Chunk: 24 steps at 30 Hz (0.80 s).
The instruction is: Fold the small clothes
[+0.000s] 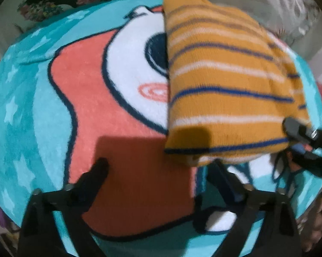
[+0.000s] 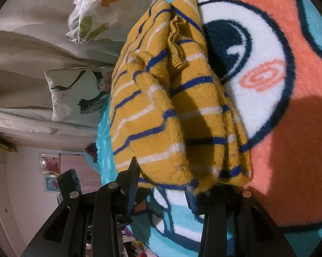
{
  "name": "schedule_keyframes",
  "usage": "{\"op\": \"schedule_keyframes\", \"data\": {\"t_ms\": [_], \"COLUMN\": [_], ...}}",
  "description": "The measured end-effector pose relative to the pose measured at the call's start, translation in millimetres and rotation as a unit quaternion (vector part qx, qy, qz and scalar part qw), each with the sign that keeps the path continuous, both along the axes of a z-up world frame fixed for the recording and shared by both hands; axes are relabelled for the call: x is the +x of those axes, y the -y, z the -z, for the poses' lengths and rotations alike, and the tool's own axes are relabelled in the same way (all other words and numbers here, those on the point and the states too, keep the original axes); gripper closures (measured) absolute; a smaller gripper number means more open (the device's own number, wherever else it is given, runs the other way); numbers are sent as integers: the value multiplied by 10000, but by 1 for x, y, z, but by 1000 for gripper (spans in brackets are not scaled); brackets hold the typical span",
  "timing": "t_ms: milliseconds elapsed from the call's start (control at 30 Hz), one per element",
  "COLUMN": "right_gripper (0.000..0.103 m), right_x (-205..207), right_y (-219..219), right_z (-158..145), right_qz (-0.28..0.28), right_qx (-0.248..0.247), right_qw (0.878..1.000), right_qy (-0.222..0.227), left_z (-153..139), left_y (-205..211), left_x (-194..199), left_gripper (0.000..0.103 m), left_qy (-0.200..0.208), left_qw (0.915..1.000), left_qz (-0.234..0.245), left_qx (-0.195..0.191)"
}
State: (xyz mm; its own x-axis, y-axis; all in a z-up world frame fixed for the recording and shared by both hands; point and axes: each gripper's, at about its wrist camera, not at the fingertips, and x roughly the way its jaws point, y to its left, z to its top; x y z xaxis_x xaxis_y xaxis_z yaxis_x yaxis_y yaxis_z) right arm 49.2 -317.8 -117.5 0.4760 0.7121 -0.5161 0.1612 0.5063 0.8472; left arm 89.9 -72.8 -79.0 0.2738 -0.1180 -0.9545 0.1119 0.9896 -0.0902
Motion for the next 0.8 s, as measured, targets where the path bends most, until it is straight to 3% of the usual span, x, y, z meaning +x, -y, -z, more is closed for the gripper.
{"op": "schedule_keyframes", "data": {"t_ms": [67, 167, 233, 300, 400, 500, 800], "right_gripper": [61, 61, 61, 61, 61, 62, 62], "right_x": [0, 1, 2, 3, 5, 6, 8], "right_y": [-2, -7, -11, -15, -19, -23, -32], "right_z": [-3, -8, -11, -15, -18, -21, -32], "right_qz": [-40, -111, -161, -218, -301, -360, -509], "right_qx": [-116, -362, -552, -737, -974, -1196, -1963], "right_qw": [9999, 9993, 9983, 9970, 9948, 9921, 9791], "right_qy": [6, 18, 22, 34, 54, 57, 152], "left_z": [-4, -5, -6, -6, -7, -8, -10], "left_y": [-4, -2, 0, -1, -3, 0, -8], "left_x": [2, 9, 13, 17, 18, 15, 4], "left_gripper": [29, 31, 40, 59, 68, 72, 72], "left_qy": [39, 53, 58, -40, -81, -96, -176], "left_qw": [9999, 9999, 9997, 9991, 9993, 9994, 9990], "left_qz": [-34, 6, 18, -8, -48, -74, -167], "left_qx": [-107, -143, -243, -412, -352, -313, -366]}}
